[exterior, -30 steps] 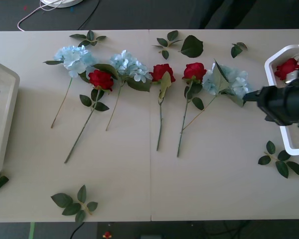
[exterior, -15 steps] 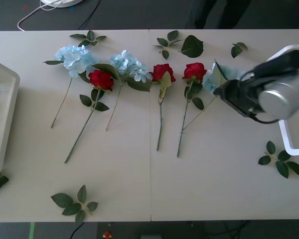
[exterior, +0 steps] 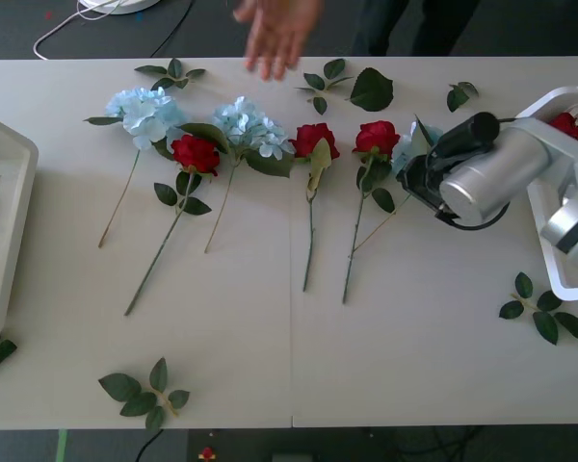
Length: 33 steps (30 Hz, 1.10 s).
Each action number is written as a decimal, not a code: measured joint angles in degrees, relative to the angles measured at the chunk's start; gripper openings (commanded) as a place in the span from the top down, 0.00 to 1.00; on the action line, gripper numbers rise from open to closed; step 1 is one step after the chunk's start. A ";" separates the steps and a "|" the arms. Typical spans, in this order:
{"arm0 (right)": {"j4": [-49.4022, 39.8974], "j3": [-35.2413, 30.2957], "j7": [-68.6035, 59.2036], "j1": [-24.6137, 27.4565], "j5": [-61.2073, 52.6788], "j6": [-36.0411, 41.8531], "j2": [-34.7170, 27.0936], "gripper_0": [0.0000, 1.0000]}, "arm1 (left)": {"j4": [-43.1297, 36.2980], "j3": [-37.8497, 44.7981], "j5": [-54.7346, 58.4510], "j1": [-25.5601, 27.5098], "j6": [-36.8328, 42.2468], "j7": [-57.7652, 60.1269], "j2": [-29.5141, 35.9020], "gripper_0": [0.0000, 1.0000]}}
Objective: Place the red flowers into the right box and the blue flowers into the left box. If a person shows an open palm, hand one flower to the person first, then continue sorting.
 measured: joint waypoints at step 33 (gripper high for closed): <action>-1.00 -0.18 0.44 -0.69 3.51 -1.93 0.93 1.00 | -17.26 13.21 -0.85 -0.37 24.39 -0.93 0.19 0.00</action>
